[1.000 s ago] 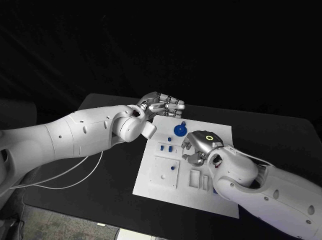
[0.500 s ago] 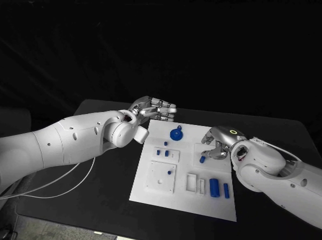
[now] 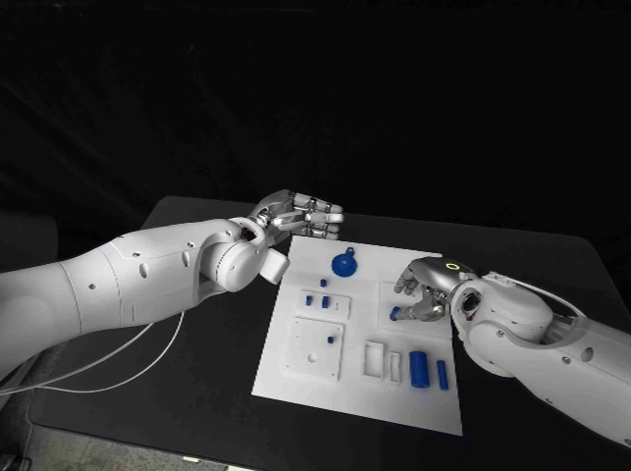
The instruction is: Assemble the parts on the task board
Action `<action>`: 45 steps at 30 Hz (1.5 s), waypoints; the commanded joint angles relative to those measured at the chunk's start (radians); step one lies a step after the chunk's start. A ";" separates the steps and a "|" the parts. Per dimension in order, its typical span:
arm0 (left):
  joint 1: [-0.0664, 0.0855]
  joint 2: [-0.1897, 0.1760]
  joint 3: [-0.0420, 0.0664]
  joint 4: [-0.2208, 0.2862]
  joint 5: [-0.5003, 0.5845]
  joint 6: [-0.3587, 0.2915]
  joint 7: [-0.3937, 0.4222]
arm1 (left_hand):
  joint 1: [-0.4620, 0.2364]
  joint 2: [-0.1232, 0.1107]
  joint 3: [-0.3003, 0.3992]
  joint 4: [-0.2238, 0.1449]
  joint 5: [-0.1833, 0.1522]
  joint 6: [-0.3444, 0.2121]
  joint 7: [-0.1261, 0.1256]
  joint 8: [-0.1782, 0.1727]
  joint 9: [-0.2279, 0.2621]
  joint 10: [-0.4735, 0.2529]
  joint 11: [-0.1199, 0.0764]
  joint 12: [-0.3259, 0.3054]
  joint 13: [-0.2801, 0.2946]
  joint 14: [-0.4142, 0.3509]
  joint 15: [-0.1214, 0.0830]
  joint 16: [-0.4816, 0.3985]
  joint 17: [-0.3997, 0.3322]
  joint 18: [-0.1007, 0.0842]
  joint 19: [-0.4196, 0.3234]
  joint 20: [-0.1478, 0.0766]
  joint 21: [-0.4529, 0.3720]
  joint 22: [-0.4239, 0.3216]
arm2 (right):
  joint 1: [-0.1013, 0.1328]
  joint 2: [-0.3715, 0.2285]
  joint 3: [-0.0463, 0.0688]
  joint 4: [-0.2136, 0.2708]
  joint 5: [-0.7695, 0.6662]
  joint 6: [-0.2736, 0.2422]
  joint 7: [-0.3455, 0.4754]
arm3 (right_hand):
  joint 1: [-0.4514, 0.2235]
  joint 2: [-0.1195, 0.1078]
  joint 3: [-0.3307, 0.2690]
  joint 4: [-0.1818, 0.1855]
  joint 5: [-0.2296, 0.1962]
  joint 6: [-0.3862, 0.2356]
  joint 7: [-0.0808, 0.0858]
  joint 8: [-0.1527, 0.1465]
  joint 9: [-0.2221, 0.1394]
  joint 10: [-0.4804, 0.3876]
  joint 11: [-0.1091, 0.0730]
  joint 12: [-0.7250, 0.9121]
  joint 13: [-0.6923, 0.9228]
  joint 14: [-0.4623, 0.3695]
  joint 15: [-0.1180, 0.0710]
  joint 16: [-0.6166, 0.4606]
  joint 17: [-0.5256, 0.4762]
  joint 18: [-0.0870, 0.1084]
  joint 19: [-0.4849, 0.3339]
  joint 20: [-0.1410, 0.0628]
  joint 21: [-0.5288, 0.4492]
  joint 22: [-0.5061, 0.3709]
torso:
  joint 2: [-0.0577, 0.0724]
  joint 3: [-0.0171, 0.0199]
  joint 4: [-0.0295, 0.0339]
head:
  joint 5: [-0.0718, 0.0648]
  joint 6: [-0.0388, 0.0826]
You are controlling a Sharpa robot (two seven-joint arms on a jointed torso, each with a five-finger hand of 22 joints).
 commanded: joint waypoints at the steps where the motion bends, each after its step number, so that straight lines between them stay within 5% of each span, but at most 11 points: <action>1: 0.001 0.001 0.001 0.001 -0.003 0.010 0.015 | 0.001 0.005 0.004 0.003 -0.001 -0.002 0.001 -0.001 -0.001 -0.002 -0.001 0.000 0.000 0.000 -0.004 -0.001 0.000 -0.001 0.000 0.004 0.004 -0.001 | -0.002 0.002 -0.002 -0.004 0.002 0.049 0.019 | 0.007 0.006 -0.005 -0.002 -0.005 -0.003 0.002 -0.003 -0.001 0.010 -0.003 0.003 0.000 -0.001 0.000 0.006 -0.001 0.008 0.042 0.005 -0.003 -0.001 | 0.000 -0.0005 0.0006 | 0.001 -0.002; 9: 0.000 0.002 0.001 -0.002 -0.003 0.012 0.013 | 0.001 0.005 0.004 0.003 -0.001 -0.002 0.001 -0.001 -0.001 -0.002 -0.001 0.000 0.000 0.000 -0.004 -0.001 0.000 -0.001 0.000 0.004 0.004 -0.001 | -0.003 0.012 -0.021 -0.019 -0.010 0.044 0.023 | 0.026 0.035 0.043 -0.024 -0.005 0.006 0.007 -0.003 -0.001 0.063 -0.016 0.003 -0.001 0.001 -0.008 0.006 -0.004 -0.002 0.043 -0.004 0.006 0.002 | -0.001 -0.0006 -0.0007 | 0.001 -0.003; 19: 0.000 0.008 0.001 -0.005 -0.003 0.013 0.011 | -0.003 0.006 0.007 0.001 -0.001 -0.002 0.000 -0.001 -0.001 -0.002 -0.001 0.000 0.000 0.000 -0.003 -0.001 -0.001 -0.001 0.000 0.004 0.005 -0.001 | -0.003 0.037 -0.046 -0.043 -0.021 0.017 0.032 | -0.031 0.014 0.261 -0.065 -0.006 0.042 0.016 -0.002 0.000 0.118 -0.030 0.002 -0.001 0.003 -0.018 0.008 0.002 -0.016 0.042 -0.018 0.027 0.015 | 0.000 -0.0007 0.0005 | 0.008 -0.005; 32: 0.000 0.011 0.001 -0.007 -0.003 0.015 0.008 | -0.004 0.007 0.007 0.001 -0.001 -0.002 0.000 -0.001 -0.001 -0.002 -0.001 0.000 0.000 0.000 -0.003 0.000 0.000 -0.001 -0.001 0.004 0.005 -0.001 | -0.003 0.053 -0.055 -0.050 -0.023 -0.018 0.036 | -0.048 0.029 0.305 -0.086 -0.005 0.079 0.022 -0.003 0.000 0.145 -0.039 0.002 -0.001 0.004 -0.021 0.012 0.007 -0.018 0.042 -0.020 0.044 0.026 | -0.001 -0.0016 -0.0005 | 0.010 -0.007; 41: 0.000 0.012 0.001 -0.008 -0.003 0.017 0.006 | -0.004 0.007 0.007 0.001 -0.001 -0.002 0.000 -0.001 -0.001 -0.002 -0.001 0.000 0.000 0.000 -0.003 0.000 0.000 -0.001 -0.001 0.004 0.005 -0.001 | -0.004 0.060 -0.060 -0.059 -0.044 -0.046 0.021 | -0.009 0.087 0.316 -0.115 -0.005 0.184 0.019 0.017 0.012 0.231 -0.064 0.007 0.004 0.006 -0.034 0.015 0.011 -0.023 0.044 -0.029 0.069 0.039 | -0.001 -0.0018 -0.0003 | 0.011 -0.010; 45: 0.000 0.012 0.000 -0.008 -0.003 0.017 0.006 | -0.004 0.007 0.007 0.001 -0.001 -0.002 0.000 -0.001 -0.001 -0.002 -0.001 0.000 0.000 0.000 -0.003 0.000 0.000 -0.001 -0.001 0.004 0.005 -0.001 | -0.004 0.064 -0.063 -0.063 -0.058 -0.057 0.004 | -0.012 0.110 0.325 -0.151 -0.005 0.226 0.015 0.002 0.012 0.266 -0.072 0.004 0.004 0.003 -0.045 0.015 0.014 -0.032 0.042 -0.042 0.083 0.052 | -0.001 -0.0016 -0.0002 | 0.011 -0.011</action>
